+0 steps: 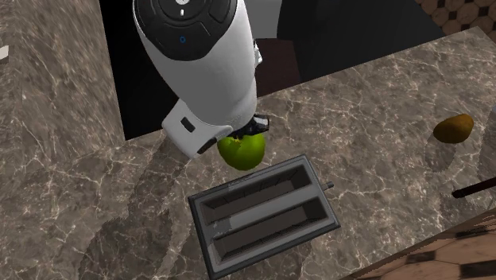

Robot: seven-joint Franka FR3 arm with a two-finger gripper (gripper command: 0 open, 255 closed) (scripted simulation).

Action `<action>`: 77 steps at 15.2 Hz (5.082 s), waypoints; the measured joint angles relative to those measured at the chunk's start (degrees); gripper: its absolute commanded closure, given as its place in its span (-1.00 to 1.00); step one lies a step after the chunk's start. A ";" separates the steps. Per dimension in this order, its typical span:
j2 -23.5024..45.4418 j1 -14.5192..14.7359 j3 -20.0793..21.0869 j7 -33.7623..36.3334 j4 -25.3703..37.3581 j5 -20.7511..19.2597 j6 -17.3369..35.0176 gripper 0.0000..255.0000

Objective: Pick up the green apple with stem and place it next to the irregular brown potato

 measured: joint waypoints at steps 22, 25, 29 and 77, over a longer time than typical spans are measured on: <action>-6.07 9.43 11.31 20.39 -2.06 3.88 -2.35 1.00; -5.69 11.05 13.40 24.06 -1.30 4.51 -2.28 1.00; -4.98 13.57 16.64 29.68 -0.51 5.42 -1.67 1.00; 20.64 30.97 30.35 60.28 8.95 -2.06 16.92 1.00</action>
